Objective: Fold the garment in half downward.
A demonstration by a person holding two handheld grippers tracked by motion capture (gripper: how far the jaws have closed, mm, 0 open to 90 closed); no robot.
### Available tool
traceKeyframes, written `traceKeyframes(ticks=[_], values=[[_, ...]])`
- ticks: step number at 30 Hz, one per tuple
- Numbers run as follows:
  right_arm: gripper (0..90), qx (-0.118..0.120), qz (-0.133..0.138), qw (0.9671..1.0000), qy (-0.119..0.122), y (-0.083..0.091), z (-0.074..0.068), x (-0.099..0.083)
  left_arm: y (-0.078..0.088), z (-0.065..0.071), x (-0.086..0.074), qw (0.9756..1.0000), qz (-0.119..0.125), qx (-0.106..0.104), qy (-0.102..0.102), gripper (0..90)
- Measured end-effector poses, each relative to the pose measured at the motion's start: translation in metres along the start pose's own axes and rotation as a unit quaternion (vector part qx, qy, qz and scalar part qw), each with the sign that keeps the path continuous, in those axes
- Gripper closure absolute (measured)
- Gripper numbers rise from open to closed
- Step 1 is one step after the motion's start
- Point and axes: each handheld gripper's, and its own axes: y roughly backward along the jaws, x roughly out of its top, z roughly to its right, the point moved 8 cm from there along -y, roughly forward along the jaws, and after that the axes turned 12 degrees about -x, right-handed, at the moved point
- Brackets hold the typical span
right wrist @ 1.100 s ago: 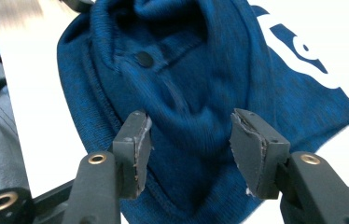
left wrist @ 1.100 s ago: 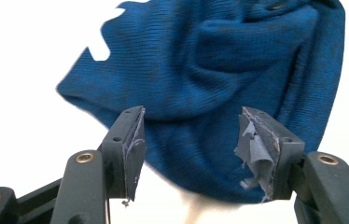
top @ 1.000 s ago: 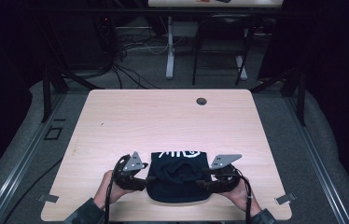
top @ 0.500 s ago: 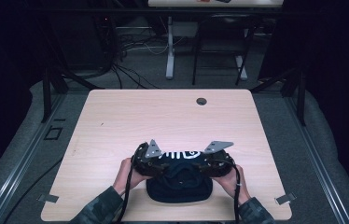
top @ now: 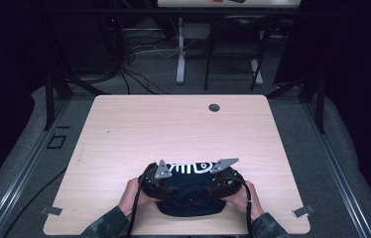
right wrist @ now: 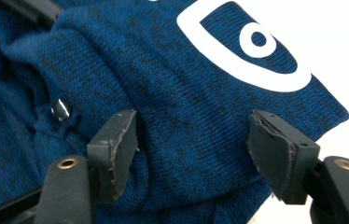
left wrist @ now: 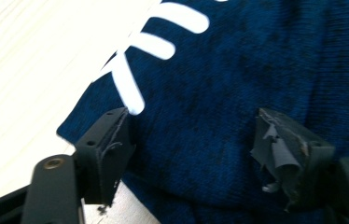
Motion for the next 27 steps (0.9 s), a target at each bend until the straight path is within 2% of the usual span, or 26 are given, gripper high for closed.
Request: traceKeyframes(ticks=[2,5,11,13,18,27], values=[[25.0,-0.010,-0.010,0.9998,0.011,-0.001,-0.001,-0.003,-0.001,-0.001,0.000,1.0000,0.001,0.004,0.000,24.7],[22.1,-0.005,-0.018,0.9998,0.006,-0.001,-0.001,-0.008,-0.001,-0.002,-0.001,1.0000,-0.002,0.004,0.001,22.2],[20.3,-0.010,-0.022,0.9996,0.015,0.000,-0.001,-0.012,-0.001,-0.005,-0.002,1.0000,-0.007,0.003,-0.002,19.2],[19.5,-0.010,-0.023,0.9995,0.019,0.000,0.000,-0.012,-0.002,-0.007,-0.002,1.0000,-0.008,-0.001,0.003,18.1],[18.1,-0.006,-0.022,0.9996,0.014,-0.003,0.000,-0.012,-0.003,-0.010,-0.002,0.9998,-0.013,-0.010,0.010,14.8],[8.4,-0.018,-0.036,0.9992,0.006,-0.012,0.008,-0.009,-0.007,-0.024,-0.001,0.9994,-0.012,-0.021,0.025,11.5]])
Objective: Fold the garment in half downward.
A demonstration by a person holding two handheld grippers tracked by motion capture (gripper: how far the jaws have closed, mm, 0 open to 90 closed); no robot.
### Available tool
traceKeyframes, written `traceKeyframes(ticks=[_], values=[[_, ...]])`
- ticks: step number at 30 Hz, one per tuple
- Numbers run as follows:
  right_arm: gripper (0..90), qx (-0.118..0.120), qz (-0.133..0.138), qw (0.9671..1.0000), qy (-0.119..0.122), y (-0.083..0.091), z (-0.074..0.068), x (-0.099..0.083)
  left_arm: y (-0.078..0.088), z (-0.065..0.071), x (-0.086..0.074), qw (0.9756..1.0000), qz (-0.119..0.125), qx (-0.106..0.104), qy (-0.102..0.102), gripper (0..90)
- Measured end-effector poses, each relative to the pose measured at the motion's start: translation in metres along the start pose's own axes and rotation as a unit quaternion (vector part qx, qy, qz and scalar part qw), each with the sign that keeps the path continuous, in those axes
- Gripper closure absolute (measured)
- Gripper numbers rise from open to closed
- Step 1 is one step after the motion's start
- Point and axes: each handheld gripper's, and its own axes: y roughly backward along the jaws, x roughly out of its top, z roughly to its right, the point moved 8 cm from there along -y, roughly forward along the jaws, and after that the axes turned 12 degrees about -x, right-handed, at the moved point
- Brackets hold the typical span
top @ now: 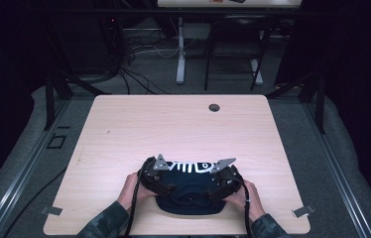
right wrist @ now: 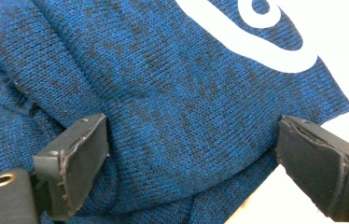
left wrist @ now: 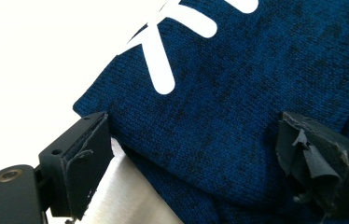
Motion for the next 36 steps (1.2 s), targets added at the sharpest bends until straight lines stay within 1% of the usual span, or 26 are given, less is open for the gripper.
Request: traceKeyframes(ticks=[3,4,7,9,10,14,16,19,20,22,24,26,28,31,33,34,35,36], values=[[6.5,-0.005,-0.001,1.0000,-0.004,-0.002,0.002,0.002,-0.001,-0.004,0.002,1.0000,-0.001,-0.003,0.004,11.5],[5.0,-0.008,-0.003,1.0000,-0.002,-0.003,0.003,0.002,-0.001,-0.005,0.002,1.0000,-0.003,-0.004,0.007,11.0],[3.4,-0.012,-0.005,0.9999,-0.002,-0.002,0.004,0.002,-0.001,-0.004,0.002,1.0000,-0.001,0.002,0.005,10.4],[2.3,-0.009,-0.006,0.9999,0.000,-0.001,0.004,0.002,0.000,-0.004,0.002,1.0000,-0.001,0.003,0.004,10.4],[1.9,-0.010,-0.006,0.9999,-0.004,0.000,0.005,0.001,-0.001,-0.004,0.001,1.0000,0.000,0.003,0.004,10.4],[1.6,-0.009,-0.007,0.9999,-0.003,0.002,0.006,-0.001,0.000,-0.005,0.001,1.0000,0.003,0.000,0.006,10.4],[1.6,-0.007,-0.008,0.9999,-0.009,0.003,0.007,-0.003,0.000,-0.005,0.001,1.0000,0.003,-0.001,0.005,10.4],[0.2,-0.012,-0.011,0.9998,-0.012,0.002,0.009,-0.005,0.000,-0.006,0.001,1.0000,0.004,0.001,0.005,10.4],[0.0,-0.016,-0.013,0.9998,-0.010,0.001,0.010,-0.004,0.000,-0.006,0.001,1.0000,0.004,0.002,0.006,10.4],[0.0,-0.018,-0.011,0.9997,-0.009,-0.001,0.011,-0.002,0.000,-0.008,0.002,0.9999,0.006,0.009,0.008,10.4],[0.0,-0.032,-0.009,0.9994,-0.005,-0.002,0.016,0.000,0.000,-0.009,0.002,0.9999,0.005,0.009,0.011,10.4],[0.0,-0.037,-0.008,0.9993,-0.007,-0.004,0.018,0.002,0.000,-0.011,0.003,0.9998,0.007,0.013,0.014,10.4],[0.0,-0.042,-0.005,0.9991,-0.007,-0.006,0.021,0.005,-0.001,-0.013,0.004,0.9996,0.013,0.020,0.017,10.4],[0.0,-0.041,-0.003,0.9991,-0.010,-0.007,0.023,0.008,0.001,-0.013,0.004,0.9995,0.017,0.013,0.024,9.9],[0.0,-0.029,0.004,0.9994,-0.019,-0.006,0.023,0.009,0.003,-0.013,0.006,0.9991,0.029,0.015,0.028,8.8],[0.0,-0.025,0.014,0.9992,-0.027,-0.004,0.023,0.010,0.006,-0.012,0.008,0.9988,0.036,0.018,0.027,7.7],[0.0,-0.021,0.018,0.9991,-0.033,-0.002,0.023,0.010,0.008,-0.012,0.009,0.9987,0.039,0.021,0.025,6.6],[0.0,-0.020,0.022,0.9988,-0.039,0.000,0.023,0.011,0.012,-0.011,0.011,0.9982,0.048,0.022,0.028,5.7]])
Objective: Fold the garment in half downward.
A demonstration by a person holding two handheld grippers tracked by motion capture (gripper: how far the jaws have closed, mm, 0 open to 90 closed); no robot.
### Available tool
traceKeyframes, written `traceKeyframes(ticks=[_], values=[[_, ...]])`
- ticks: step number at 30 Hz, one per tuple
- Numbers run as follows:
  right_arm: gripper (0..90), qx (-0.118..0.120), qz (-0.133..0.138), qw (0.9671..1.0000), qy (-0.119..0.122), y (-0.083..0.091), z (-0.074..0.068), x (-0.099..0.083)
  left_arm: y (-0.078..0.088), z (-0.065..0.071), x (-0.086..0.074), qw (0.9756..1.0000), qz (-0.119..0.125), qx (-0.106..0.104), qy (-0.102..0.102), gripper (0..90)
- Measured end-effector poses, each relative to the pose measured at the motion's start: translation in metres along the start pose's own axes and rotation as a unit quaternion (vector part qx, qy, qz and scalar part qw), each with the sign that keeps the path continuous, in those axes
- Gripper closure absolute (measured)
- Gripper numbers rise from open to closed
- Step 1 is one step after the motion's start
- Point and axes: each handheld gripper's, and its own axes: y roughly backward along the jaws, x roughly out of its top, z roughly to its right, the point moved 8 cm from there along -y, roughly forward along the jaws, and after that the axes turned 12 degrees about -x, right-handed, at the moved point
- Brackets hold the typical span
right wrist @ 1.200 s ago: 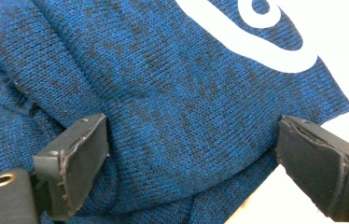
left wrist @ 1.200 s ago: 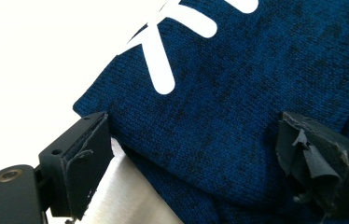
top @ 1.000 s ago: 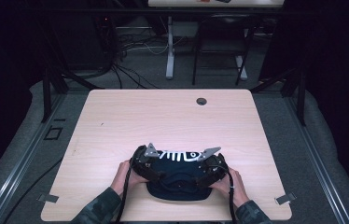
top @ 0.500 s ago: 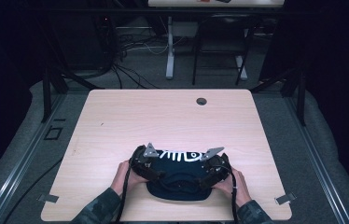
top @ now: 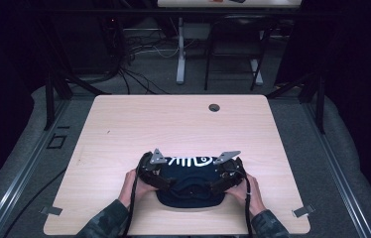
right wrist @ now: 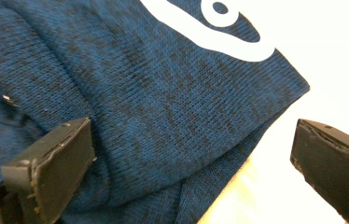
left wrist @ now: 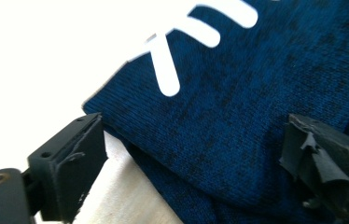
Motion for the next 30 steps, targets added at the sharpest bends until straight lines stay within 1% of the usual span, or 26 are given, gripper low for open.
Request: traceKeyframes(ticks=[1,4,7,11,13,14,15,16,21,24,25,26,29,30], values=[[0.0,0.005,0.008,0.9999,-0.003,0.005,0.001,0.002,0.004,0.001,0.002,1.0000,0.009,0.001,0.001,4.3],[0.0,0.002,0.023,0.9996,-0.015,0.017,0.005,0.005,0.018,0.002,0.007,0.9995,0.031,0.011,0.000,2.9],[0.0,-0.007,0.033,0.9992,-0.022,0.032,0.011,0.002,0.030,0.001,0.005,0.9989,0.039,0.025,-0.002,2.2],[0.0,-0.020,0.042,0.9982,-0.037,0.044,0.022,-0.008,0.040,-0.002,-0.005,0.9982,0.042,0.043,0.002,1.4],[0.0,-0.030,0.039,0.9978,-0.046,0.049,0.028,-0.016,0.046,-0.006,-0.013,0.9975,0.042,0.057,0.003,1.1],[0.0,-0.035,0.043,0.9971,-0.053,0.051,0.031,-0.021,0.048,-0.007,-0.016,0.9973,0.041,0.061,0.004,1.1],[0.0,-0.038,0.042,0.9968,-0.057,0.053,0.034,-0.024,0.051,-0.010,-0.021,0.9968,0.043,0.067,0.008,1.0],[0.0,-0.043,0.038,0.9966,-0.058,0.055,0.037,-0.030,0.053,-0.012,-0.024,0.9967,0.041,0.070,0.011,1.0],[0.0,-0.062,0.031,0.9941,-0.084,0.055,0.051,-0.052,0.058,-0.025,-0.048,0.9951,0.030,0.086,0.039,0.4],[0.0,-0.066,0.020,0.9933,-0.093,0.050,0.056,-0.065,0.056,-0.031,-0.060,0.9940,0.019,0.095,0.050,0.4],[0.0,-0.065,0.013,0.9935,-0.093,0.048,0.057,-0.069,0.054,-0.032,-0.063,0.9939,0.015,0.095,0.055,0.4],[0.0,-0.066,0.006,0.9930,-0.098,0.044,0.058,-0.074,0.052,-0.033,-0.064,0.9938,0.014,0.095,0.056,0.4],[0.0,-0.068,-0.004,0.9926,-0.100,0.038,0.061,-0.081,0.048,-0.035,-0.067,0.9938,0.005,0.093,0.061,0.3],[0.0,-0.069,-0.012,0.9927,-0.098,0.036,0.061,-0.083,0.046,-0.035,-0.068,0.9938,0.003,0.091,0.064,0.3]])
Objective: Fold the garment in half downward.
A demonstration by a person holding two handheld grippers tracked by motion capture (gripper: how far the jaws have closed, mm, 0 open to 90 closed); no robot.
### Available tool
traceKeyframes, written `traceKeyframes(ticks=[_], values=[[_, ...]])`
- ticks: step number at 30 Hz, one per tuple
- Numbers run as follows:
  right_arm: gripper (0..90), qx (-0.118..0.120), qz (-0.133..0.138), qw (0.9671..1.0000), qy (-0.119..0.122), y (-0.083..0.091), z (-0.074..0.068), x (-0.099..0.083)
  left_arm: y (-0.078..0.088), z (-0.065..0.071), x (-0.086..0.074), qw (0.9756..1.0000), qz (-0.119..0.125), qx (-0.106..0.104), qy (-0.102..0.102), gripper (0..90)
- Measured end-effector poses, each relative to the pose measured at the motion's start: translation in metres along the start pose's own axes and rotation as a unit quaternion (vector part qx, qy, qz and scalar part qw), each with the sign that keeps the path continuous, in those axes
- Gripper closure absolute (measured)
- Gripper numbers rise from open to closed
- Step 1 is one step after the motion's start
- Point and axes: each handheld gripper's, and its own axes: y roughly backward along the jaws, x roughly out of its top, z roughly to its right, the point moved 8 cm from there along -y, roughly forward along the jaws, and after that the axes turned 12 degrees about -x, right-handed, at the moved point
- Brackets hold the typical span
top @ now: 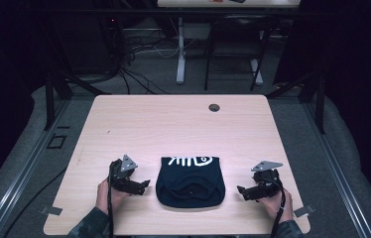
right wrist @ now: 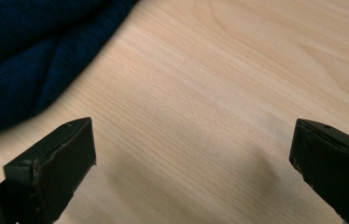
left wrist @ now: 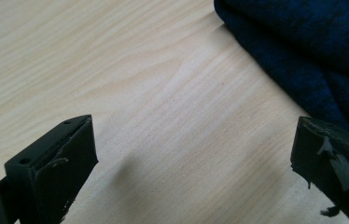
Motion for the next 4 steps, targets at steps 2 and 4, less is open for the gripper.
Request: traceKeyframes(ticks=[2,4], values=[[0.0,-0.004,-0.005,1.0000,0.002,-0.0050,0.0005,-0.0025,-0.0032,-0.0007,-0.0019,1.0000,-0.004,-0.003,0.005,0.3],[0.0,-0.004,-0.009,0.9999,0.003,-0.0078,0.0003,-0.0042,-0.0041,-0.0023,-0.0032,0.9999,-0.008,-0.003,0.006,0.3]])
